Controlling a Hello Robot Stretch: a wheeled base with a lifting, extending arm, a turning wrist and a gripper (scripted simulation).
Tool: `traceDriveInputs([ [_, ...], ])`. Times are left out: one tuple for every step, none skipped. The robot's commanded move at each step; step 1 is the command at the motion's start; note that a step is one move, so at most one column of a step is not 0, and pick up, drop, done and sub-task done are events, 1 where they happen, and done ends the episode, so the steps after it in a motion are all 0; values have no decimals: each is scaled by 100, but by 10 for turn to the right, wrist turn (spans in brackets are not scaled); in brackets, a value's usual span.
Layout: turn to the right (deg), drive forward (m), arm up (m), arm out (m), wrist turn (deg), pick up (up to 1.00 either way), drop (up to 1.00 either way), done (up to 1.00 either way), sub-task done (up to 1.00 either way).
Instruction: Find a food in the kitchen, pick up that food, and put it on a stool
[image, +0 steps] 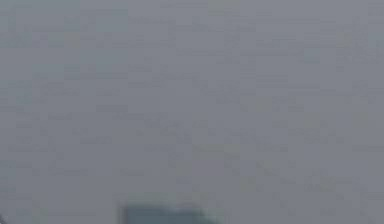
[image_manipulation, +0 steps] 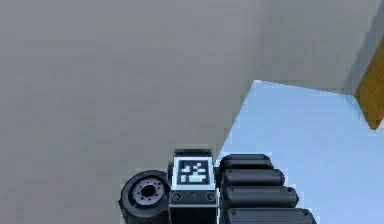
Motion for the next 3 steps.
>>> traceDriveInputs([
  [-210, 0, 0, 0, 0, 0, 0, 0, 0],
  [-30, 0, 0, 0, 0, 0, 0, 0, 0],
  [0, 5, 0, 0, 0, 0, 0, 0, 0],
])
